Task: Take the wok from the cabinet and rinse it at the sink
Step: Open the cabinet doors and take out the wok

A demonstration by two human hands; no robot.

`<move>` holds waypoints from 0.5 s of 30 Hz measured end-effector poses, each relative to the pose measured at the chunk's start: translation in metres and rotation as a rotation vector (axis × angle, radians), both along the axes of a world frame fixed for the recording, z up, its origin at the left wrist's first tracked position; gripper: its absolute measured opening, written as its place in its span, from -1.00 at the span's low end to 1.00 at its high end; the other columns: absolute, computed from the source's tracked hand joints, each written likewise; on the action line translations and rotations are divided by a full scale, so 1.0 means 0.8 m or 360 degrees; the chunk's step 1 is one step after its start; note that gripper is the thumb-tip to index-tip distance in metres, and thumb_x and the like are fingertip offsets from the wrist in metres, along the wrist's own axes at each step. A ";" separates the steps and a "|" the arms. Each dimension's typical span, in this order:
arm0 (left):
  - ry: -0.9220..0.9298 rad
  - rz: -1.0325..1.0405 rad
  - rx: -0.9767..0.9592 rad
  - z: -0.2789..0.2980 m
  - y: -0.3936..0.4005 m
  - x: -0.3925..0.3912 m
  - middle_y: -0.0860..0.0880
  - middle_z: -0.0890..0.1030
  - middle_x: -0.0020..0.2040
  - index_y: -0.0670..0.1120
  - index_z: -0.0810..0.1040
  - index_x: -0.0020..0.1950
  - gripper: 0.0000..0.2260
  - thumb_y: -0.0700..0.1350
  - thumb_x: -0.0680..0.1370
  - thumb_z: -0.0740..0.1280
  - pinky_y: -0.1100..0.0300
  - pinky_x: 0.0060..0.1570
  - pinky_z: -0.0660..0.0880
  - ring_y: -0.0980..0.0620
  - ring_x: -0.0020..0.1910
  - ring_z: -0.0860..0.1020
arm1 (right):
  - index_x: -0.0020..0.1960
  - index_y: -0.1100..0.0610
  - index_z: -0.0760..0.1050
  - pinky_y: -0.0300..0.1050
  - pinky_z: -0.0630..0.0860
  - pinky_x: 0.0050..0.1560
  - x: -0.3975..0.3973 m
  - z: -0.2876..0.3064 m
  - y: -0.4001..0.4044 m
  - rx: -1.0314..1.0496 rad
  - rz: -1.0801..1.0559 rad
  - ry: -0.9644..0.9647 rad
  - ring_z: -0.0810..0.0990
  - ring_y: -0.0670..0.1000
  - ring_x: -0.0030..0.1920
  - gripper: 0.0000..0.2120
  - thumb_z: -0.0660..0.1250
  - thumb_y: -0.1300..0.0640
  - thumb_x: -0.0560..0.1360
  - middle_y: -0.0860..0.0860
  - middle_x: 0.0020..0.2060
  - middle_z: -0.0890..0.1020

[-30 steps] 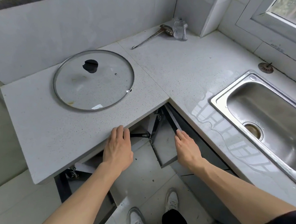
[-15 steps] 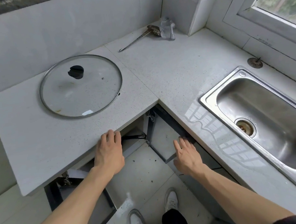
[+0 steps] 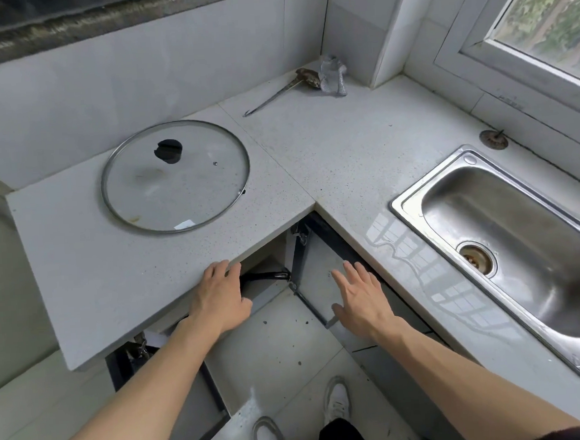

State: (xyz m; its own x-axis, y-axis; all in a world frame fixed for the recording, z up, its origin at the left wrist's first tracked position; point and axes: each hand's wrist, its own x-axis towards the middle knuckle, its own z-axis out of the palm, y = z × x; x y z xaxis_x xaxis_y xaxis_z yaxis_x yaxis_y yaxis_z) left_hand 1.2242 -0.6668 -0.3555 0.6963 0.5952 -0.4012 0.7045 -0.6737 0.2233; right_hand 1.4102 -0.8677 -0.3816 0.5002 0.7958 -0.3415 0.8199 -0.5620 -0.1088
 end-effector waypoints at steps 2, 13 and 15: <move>-0.0058 0.0036 0.0006 0.004 -0.006 -0.015 -0.11 0.19 0.52 -0.11 0.18 0.51 -0.43 -0.06 0.53 0.26 0.03 0.46 0.20 -0.11 0.50 0.11 | 0.51 0.06 0.08 0.14 0.07 0.50 -0.008 0.020 0.002 0.0029 0.0007 0.0017 -0.03 0.22 0.53 -0.37 0.27 -0.05 0.55 0.14 0.54 0.05; -0.0059 0.0283 0.0008 0.030 -0.049 -0.100 -0.06 0.28 0.46 -0.08 0.27 0.45 -0.52 -0.03 0.55 0.23 0.05 0.32 0.36 -0.09 0.41 0.23 | 0.49 0.08 0.17 0.09 0.14 0.46 -0.053 0.077 0.037 0.0166 0.0204 0.0132 0.14 0.16 0.48 -0.42 0.25 -0.02 0.54 0.12 0.47 0.23; -0.0049 0.0359 -0.0005 0.032 -0.059 -0.111 -0.06 0.27 0.48 -0.08 0.25 0.47 -0.51 -0.04 0.55 0.23 0.05 0.35 0.33 -0.08 0.43 0.23 | 0.51 0.09 0.15 0.09 0.14 0.47 -0.058 0.068 0.042 0.0162 0.0291 0.0167 0.14 0.15 0.47 -0.40 0.24 0.00 0.53 0.11 0.48 0.22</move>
State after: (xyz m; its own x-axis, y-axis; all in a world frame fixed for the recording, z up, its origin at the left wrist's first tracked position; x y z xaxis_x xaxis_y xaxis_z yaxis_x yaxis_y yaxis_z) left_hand 1.1357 -0.7137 -0.3297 0.5576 0.7360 -0.3841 0.8301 -0.4991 0.2487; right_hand 1.3642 -0.8342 -0.3271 0.3103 0.9030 -0.2973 0.8884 -0.3867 -0.2473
